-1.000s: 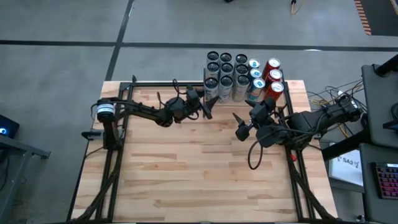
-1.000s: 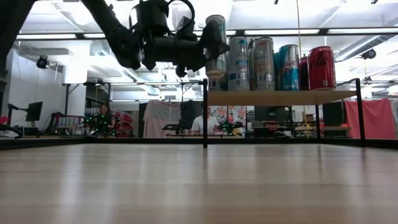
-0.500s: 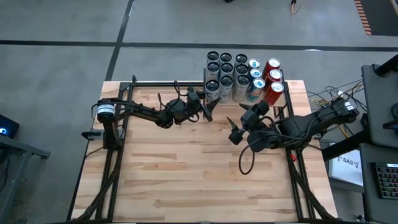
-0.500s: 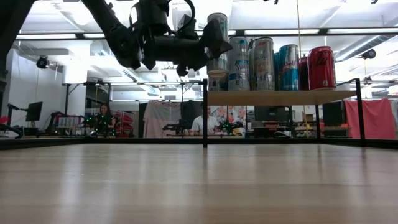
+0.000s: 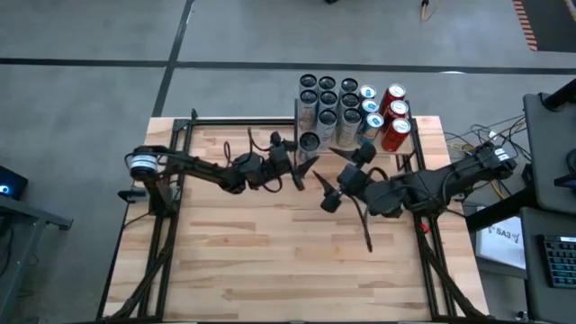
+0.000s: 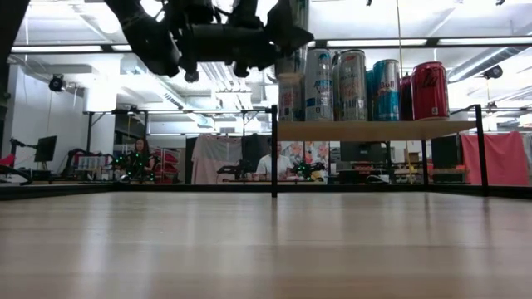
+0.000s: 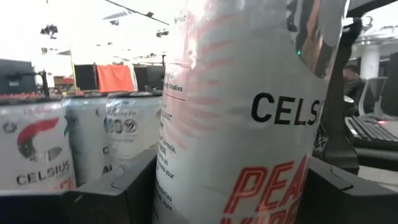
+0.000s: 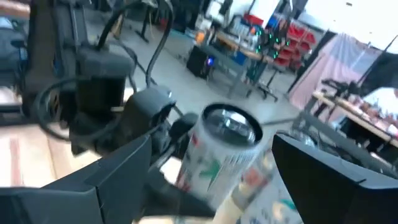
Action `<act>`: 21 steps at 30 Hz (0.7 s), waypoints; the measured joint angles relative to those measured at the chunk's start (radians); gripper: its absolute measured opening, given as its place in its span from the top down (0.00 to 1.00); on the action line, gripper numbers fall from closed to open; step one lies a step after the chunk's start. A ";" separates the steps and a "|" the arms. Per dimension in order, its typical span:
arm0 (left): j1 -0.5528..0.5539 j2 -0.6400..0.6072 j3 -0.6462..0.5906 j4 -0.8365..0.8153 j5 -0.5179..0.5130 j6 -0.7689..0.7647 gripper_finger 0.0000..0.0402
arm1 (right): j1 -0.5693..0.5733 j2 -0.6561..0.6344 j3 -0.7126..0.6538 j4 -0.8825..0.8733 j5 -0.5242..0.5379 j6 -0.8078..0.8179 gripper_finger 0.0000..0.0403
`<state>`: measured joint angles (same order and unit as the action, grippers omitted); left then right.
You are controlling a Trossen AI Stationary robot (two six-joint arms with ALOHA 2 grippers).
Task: Place canned beverage on shelf
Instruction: Put the white pink soda can on the shelf aligned with the other white pink soda cans
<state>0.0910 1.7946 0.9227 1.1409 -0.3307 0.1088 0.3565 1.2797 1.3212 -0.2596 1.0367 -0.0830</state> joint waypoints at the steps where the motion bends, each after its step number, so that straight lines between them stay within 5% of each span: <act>1: -0.005 -0.007 -0.001 -0.001 0.000 0.012 0.37 | -0.002 0.000 0.001 0.031 -0.004 -0.027 0.20; 8: -0.039 -0.043 -0.005 -0.010 0.000 0.047 0.37 | -0.077 0.007 0.002 0.158 -0.206 -0.067 0.22; 21: -0.045 -0.169 -0.089 -0.009 -0.082 0.161 0.37 | -0.156 0.032 0.080 0.164 -0.232 -0.090 0.22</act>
<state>0.0464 1.6258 0.8340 1.1319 -0.4130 0.2697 0.2001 1.3119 1.4016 -0.0954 0.8043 -0.1732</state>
